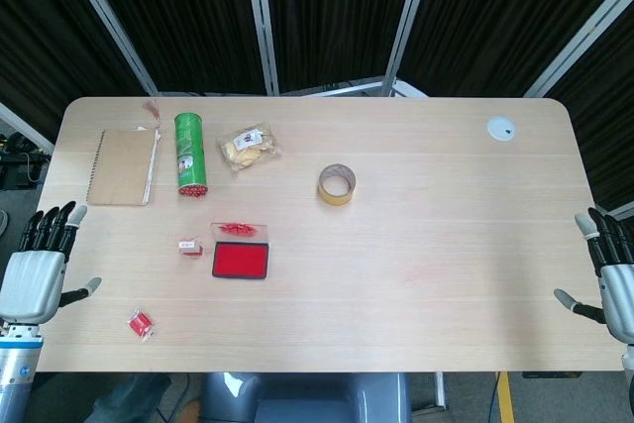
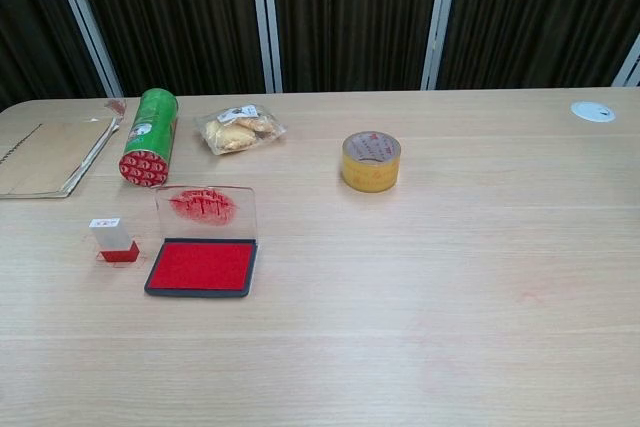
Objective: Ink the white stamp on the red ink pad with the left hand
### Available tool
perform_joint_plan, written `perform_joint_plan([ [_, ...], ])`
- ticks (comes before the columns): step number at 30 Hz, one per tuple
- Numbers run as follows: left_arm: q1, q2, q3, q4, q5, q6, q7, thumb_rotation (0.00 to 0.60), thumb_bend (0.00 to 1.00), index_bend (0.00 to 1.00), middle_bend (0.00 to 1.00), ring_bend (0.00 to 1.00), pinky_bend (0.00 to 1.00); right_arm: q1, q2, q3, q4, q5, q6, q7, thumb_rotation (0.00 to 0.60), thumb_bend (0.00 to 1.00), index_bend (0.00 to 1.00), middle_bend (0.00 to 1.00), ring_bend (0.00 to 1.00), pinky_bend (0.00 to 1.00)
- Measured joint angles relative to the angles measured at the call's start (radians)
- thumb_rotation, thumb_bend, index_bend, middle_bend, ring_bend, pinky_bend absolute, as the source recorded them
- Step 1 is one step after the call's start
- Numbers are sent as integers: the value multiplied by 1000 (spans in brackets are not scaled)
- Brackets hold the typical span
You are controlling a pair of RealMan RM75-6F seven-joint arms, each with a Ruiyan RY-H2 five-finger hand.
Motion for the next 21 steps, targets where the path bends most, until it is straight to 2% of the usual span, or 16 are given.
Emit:
perform_joint_plan([
  [4, 2, 3, -2, -1, -1, -7, -1, 600, 0, 0, 0, 13, 9, 0, 0, -1, -1, -2, -1, 0, 600, 0, 0, 0, 0, 0],
  [5, 2, 3, -3, -1, -2, -9, -1, 600, 0, 0, 0, 72, 60, 0, 0, -1, -2, -2, -1, 0, 600, 0, 0, 0, 0, 0],
  [7, 2, 4, -6, 2, -3, -14, 0, 600, 0, 0, 0, 265, 251, 0, 1, -1, -4, -2, -2, 0, 600, 0, 0, 0, 0, 0],
  [8, 1, 4, -7, 4, -4, -17, 1, 600, 0, 0, 0, 426, 421, 0, 1, -1, -4, -2, -2, 1, 600, 0, 0, 0, 0, 0],
  [11, -10, -5, -13, 17, -1, -30, 0, 600, 0, 0, 0, 725, 781, 1, 1, 1, -8, -1, -3, 1, 600, 0, 0, 0, 0, 0],
  [13, -23, -20, -20, 30, -2, -51, 1, 600, 0, 0, 22, 827, 887, 3, 0, 2, -8, 3, -7, -2, 600, 0, 0, 0, 0, 0],
  [16, -49, -62, -34, 57, -5, -80, 8, 600, 0, 46, 122, 912, 955, 5, -2, 2, -4, 9, -18, -6, 600, 0, 0, 0, 0, 0],
  [21, -104, -150, -63, 112, -51, -176, 21, 600, 0, 102, 191, 930, 972, 9, -5, 3, 5, 20, -30, -2, 600, 0, 0, 0, 0, 0],
])
